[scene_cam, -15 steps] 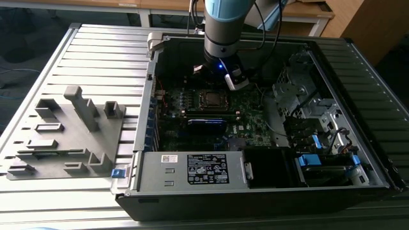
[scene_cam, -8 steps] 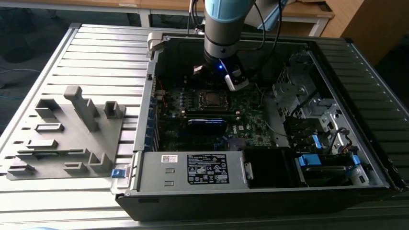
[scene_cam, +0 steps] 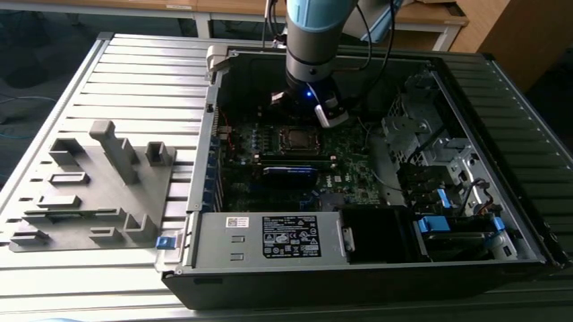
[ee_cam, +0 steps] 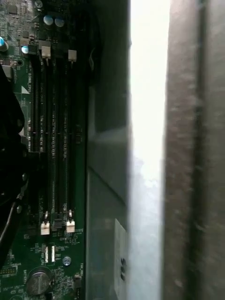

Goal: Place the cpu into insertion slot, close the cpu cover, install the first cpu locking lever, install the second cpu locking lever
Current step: 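Install the first cpu locking lever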

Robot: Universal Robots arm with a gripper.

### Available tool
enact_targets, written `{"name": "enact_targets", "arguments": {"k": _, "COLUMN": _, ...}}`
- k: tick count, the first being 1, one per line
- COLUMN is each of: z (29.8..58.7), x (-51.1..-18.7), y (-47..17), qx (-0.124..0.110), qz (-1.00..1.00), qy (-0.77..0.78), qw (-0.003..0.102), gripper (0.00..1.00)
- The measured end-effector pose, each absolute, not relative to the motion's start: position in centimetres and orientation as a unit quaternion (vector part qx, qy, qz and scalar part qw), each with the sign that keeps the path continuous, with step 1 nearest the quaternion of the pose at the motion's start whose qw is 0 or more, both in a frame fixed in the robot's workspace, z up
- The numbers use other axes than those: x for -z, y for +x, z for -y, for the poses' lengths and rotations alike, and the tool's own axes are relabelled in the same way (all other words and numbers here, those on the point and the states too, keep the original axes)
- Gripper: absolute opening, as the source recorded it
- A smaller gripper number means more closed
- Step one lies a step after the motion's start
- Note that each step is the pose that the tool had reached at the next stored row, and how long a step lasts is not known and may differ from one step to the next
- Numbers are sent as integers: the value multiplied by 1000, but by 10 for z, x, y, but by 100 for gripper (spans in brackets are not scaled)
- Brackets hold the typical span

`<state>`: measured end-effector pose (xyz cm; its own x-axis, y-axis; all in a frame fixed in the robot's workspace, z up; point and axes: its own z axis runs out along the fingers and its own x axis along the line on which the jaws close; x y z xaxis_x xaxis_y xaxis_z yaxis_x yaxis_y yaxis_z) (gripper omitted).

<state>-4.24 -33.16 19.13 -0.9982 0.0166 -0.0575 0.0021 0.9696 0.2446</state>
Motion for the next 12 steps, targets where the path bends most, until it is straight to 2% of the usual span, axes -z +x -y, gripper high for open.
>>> {"name": "enact_targets", "arguments": {"k": 12, "z": 332, "x": -225, "y": -42, "qx": -123, "qz": -992, "qy": 5, "qw": 30, "gripper": 11}}
